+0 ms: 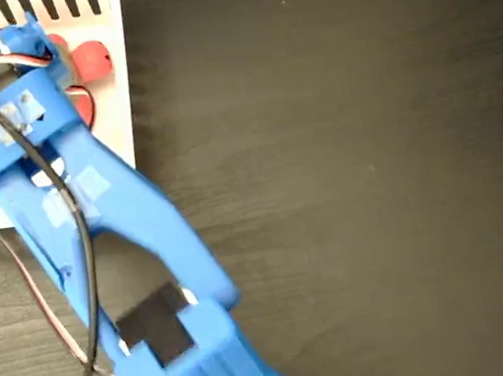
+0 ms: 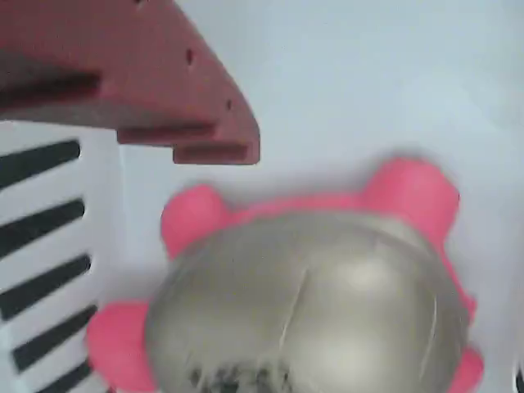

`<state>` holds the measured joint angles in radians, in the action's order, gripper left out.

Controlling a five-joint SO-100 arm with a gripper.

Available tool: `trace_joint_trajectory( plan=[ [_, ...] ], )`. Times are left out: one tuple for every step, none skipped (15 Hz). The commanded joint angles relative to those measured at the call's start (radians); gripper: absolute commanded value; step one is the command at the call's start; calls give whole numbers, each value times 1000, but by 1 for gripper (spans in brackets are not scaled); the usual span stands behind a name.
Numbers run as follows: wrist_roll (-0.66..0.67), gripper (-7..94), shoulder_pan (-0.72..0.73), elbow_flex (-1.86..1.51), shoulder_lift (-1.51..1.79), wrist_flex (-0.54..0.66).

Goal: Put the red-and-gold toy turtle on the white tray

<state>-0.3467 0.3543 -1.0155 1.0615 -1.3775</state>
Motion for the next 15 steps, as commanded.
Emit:
trace_joint_trajectory(
  plan=[
    [8, 0, -9, -187, 354, 141],
    [25, 0, -21, -270, 451, 195],
    [44, 0, -32, -356, 558, 232],
    [72, 0, -48, -463, 678, 284],
    [110, 0, -71, -580, 793, 351],
    [164, 0, -101, -723, 911, 442],
    [227, 0, -140, -894, 1035, 560],
    [285, 0, -173, -1074, 1164, 676],
    [333, 0, -204, -1238, 1292, 752],
    [354, 0, -230, -1356, 1393, 761],
    [364, 0, -256, -1454, 1483, 750],
    [367, 0, -282, -1537, 1569, 719],
    [367, 0, -299, -1597, 1657, 644],
    [373, 0, -311, -1641, 1744, 541],
    [385, 0, -314, -1669, 1810, 422]
  ],
)
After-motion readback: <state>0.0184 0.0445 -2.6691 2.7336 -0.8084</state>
